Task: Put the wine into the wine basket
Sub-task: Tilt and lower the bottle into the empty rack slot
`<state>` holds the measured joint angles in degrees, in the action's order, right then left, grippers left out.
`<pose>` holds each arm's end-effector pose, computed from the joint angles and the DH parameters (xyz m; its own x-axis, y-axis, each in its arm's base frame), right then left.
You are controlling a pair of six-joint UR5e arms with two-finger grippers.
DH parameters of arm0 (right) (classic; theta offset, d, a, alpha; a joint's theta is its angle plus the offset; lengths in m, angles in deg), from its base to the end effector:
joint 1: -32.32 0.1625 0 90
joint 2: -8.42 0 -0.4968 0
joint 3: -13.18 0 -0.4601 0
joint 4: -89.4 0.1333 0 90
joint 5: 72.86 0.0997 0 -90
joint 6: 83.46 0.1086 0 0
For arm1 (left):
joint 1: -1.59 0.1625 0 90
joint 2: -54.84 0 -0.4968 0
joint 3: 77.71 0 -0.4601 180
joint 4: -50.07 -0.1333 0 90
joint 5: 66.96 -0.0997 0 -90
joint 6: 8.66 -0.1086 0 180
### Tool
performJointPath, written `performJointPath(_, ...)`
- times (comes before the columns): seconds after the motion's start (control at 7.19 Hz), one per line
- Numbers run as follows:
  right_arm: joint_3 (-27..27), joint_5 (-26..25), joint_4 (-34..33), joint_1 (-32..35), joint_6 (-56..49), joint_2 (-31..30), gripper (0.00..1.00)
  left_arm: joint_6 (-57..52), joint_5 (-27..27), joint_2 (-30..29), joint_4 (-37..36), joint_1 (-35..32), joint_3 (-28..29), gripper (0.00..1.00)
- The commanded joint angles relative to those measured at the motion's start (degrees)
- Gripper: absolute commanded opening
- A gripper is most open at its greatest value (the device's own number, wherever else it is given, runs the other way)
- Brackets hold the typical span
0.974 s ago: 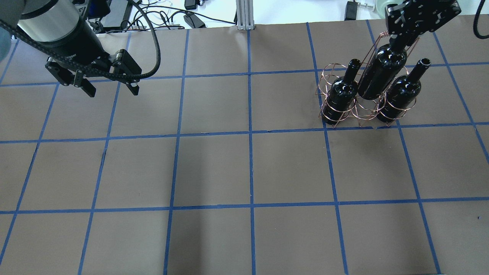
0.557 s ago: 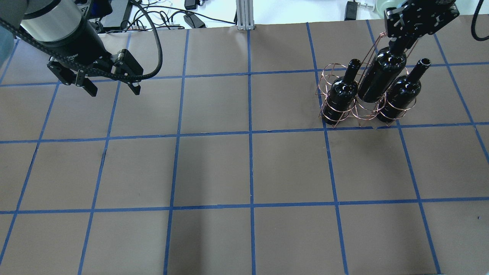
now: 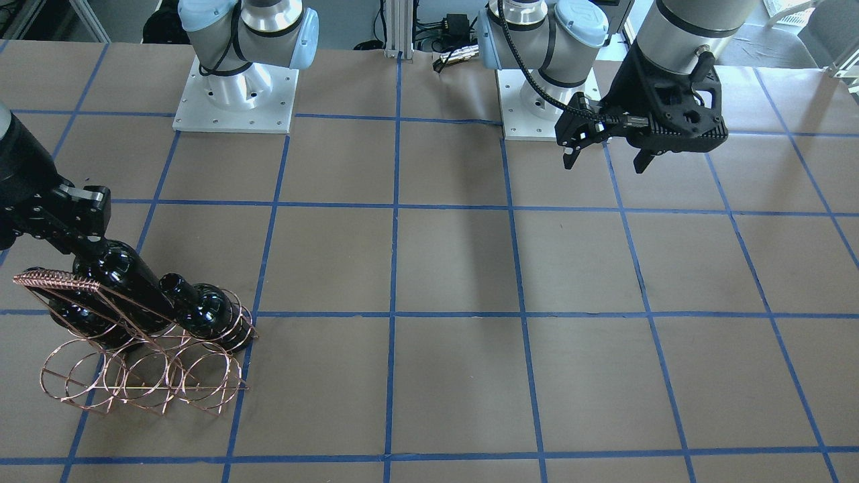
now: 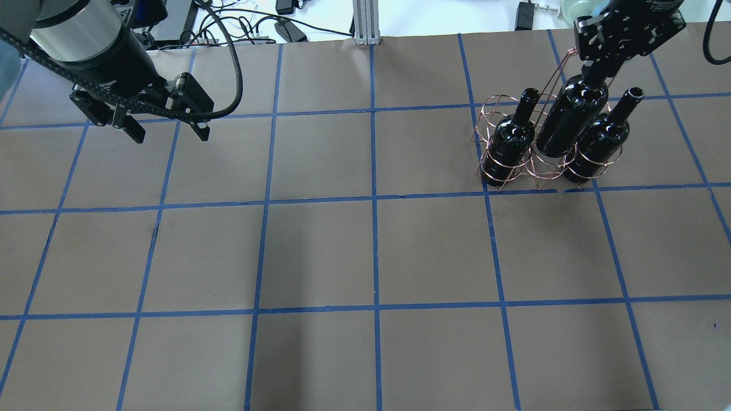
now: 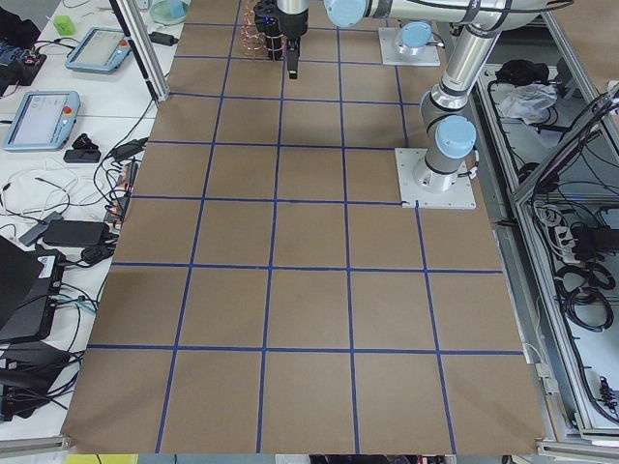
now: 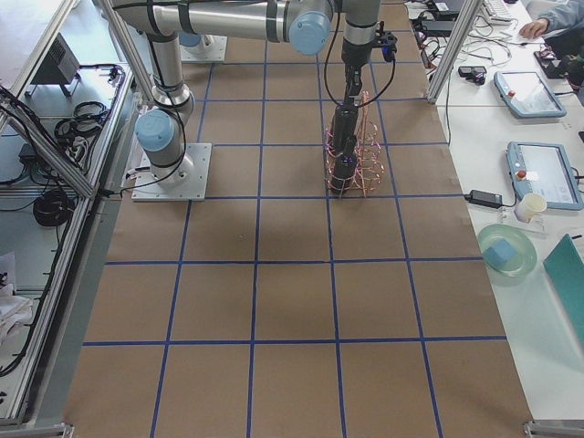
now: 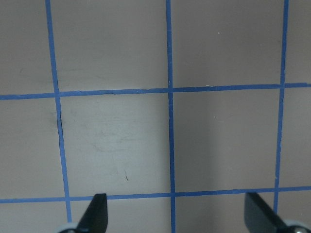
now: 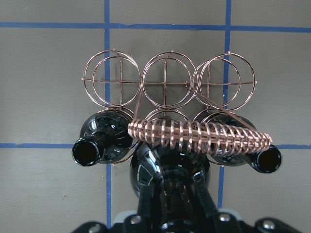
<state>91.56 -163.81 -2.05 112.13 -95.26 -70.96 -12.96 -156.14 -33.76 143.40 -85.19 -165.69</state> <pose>0.0134 -0.6688 0.5546 -0.9993 -0.0273 0.0250 -0.0282 0.9989 -0.0385 -0.1039 -0.5537 0.5782 -0.9997 0.0189 0.0142 0.0188 0.9998 -0.0026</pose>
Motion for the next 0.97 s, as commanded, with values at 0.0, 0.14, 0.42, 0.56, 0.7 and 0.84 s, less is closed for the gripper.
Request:
performJointPath(0.0,0.1,0.1,0.0,0.0,-0.3,0.3,0.0,-0.1,0.0,0.1,0.0,0.2,0.0,1.0)
performJointPath(0.14,0.1,-0.1,0.2,0.0,-0.3,0.2,0.0,-0.1,0.1,0.1,-0.1,0.3,0.0,1.0)
performJointPath(0.42,0.1,-0.2,0.4,-0.2,-0.6,-0.1,0.0,-0.1,0.0,0.2,-0.1,0.2,0.0,1.0)
performJointPath(0.56,0.1,0.0,0.3,-0.2,-0.8,0.1,0.0,-0.1,0.0,0.2,0.0,0.2,0.0,1.0)
performJointPath(0.7,0.2,0.1,0.2,-0.2,-0.8,0.3,0.0,-0.1,0.1,0.2,0.0,0.3,0.0,1.0)
performJointPath(0.84,0.2,0.1,0.0,-0.2,-0.9,0.4,0.0,-0.1,0.1,0.2,-0.1,0.3,-0.1,1.0)
